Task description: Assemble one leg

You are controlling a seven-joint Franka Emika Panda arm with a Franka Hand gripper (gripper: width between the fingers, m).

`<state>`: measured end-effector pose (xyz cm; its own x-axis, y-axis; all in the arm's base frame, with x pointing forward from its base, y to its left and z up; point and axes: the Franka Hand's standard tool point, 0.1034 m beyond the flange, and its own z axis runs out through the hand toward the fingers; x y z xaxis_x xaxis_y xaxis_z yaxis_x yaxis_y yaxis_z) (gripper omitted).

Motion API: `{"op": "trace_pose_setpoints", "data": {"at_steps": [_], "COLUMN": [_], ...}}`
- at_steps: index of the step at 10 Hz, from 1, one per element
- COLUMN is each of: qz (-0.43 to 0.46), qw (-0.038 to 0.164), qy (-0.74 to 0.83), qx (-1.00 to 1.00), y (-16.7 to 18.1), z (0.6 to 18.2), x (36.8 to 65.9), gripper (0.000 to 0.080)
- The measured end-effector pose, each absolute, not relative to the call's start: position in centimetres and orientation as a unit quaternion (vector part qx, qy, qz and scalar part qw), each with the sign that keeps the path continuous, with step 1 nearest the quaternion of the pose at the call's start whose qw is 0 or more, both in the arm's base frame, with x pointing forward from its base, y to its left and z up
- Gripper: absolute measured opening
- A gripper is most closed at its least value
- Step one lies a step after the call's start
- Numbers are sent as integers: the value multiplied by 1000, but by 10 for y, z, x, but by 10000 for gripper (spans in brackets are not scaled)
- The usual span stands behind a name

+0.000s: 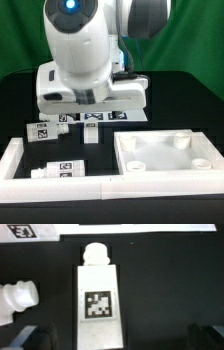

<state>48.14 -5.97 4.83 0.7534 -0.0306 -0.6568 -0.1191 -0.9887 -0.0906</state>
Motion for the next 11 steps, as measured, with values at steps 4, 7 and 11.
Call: {"op": "trace_pose_setpoints", "data": {"at_steps": [4,7,11], "qz": [384,388,425], "qw": [62,61,58], "qy": [63,66,92], "qx": [-919,-917,-899], "y": [-72,-71,-68], "z": [37,37,29], "x": [481,479,474], "gripper": [649,649,649]}}
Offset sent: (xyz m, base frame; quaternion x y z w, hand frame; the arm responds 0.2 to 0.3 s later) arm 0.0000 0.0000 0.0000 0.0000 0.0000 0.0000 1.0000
